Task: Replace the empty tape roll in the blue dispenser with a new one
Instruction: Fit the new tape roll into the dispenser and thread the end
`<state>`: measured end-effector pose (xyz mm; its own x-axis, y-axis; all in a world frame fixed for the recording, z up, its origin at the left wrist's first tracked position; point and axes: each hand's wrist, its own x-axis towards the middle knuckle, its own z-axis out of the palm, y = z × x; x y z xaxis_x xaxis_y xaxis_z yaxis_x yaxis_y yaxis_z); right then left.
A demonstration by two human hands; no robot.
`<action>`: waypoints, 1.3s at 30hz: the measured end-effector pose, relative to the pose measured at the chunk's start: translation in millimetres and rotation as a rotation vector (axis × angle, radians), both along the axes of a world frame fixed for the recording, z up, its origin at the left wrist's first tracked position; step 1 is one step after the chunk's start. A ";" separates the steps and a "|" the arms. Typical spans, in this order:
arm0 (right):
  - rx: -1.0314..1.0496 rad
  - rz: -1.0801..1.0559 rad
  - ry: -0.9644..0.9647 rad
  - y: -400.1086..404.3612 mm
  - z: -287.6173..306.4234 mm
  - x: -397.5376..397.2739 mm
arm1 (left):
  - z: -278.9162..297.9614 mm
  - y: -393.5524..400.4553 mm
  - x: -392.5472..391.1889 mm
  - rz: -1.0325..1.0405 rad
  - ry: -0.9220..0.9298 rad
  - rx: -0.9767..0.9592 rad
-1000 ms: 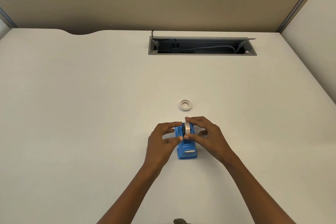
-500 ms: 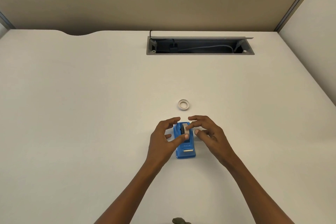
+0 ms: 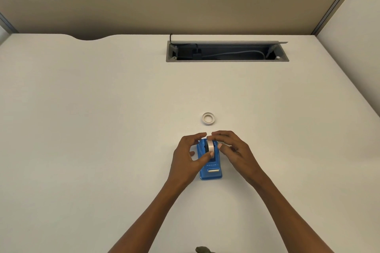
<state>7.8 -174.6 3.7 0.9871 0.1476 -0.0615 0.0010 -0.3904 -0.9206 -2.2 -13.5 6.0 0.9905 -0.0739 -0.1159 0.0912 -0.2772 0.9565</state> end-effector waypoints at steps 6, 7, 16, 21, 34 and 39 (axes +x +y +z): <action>0.038 -0.018 0.023 -0.2 -3.8 0.7 | -3.5 2.0 0.3 -0.020 -0.041 0.011; 0.047 -0.022 0.030 0.0 -3.8 1.0 | -3.9 2.5 0.3 -0.029 -0.056 0.019; 0.160 0.012 0.082 -1.3 3.4 -5.7 | -2.3 1.9 1.4 -0.042 -0.078 0.034; 0.109 0.014 0.033 -2.8 0.5 -8.8 | -2.0 0.6 1.5 -0.048 -0.068 0.052; 0.021 0.023 0.007 -2.6 -6.4 -6.3 | -8.4 2.2 -3.1 -0.086 -0.098 0.054; 0.045 0.006 0.049 -0.6 -7.6 -6.0 | -7.0 1.2 -2.6 -0.070 -0.104 0.032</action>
